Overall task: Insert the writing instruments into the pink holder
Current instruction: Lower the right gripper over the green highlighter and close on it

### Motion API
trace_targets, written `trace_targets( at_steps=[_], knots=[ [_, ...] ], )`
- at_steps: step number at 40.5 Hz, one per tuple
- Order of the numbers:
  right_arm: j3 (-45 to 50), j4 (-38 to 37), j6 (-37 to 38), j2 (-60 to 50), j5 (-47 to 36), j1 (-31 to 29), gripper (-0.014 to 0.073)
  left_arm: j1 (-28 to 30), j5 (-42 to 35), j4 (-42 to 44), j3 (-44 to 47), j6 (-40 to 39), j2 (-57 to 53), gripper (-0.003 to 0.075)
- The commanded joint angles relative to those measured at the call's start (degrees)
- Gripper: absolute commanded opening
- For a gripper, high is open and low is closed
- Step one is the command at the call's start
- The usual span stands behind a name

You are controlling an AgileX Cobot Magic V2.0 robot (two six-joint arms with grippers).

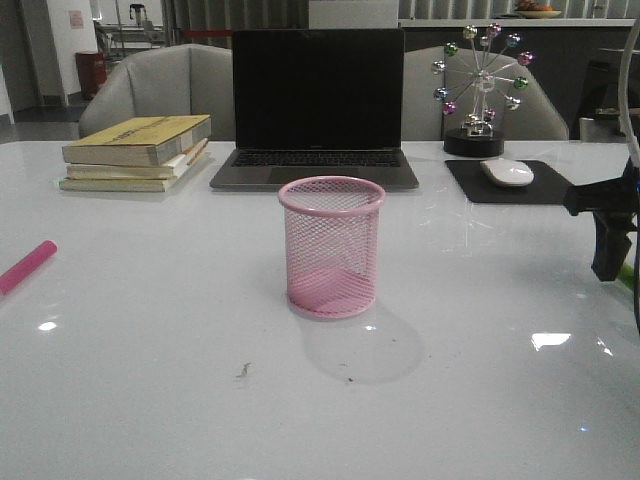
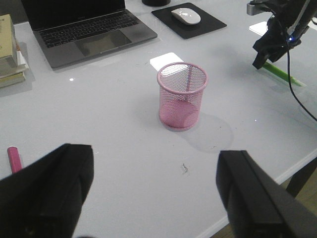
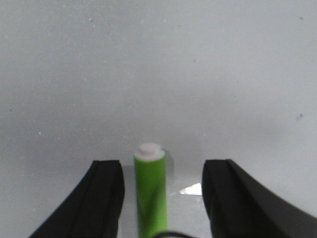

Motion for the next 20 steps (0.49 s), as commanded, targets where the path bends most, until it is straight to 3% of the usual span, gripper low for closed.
trace_targets(
  at_steps=[1,20],
  knots=[
    [-1.79,0.09,-0.57,-3.13,-1.24,0.01,0.0465,-0.39,-4.6,-0.67,-1.59,-0.39,0.6,0.0568],
    [-1.86,0.09,-0.57,-3.0,-0.9,0.01,0.0465,-0.39,-4.6,-0.67,-1.59,-0.39,0.6,0.0568]
  ],
)
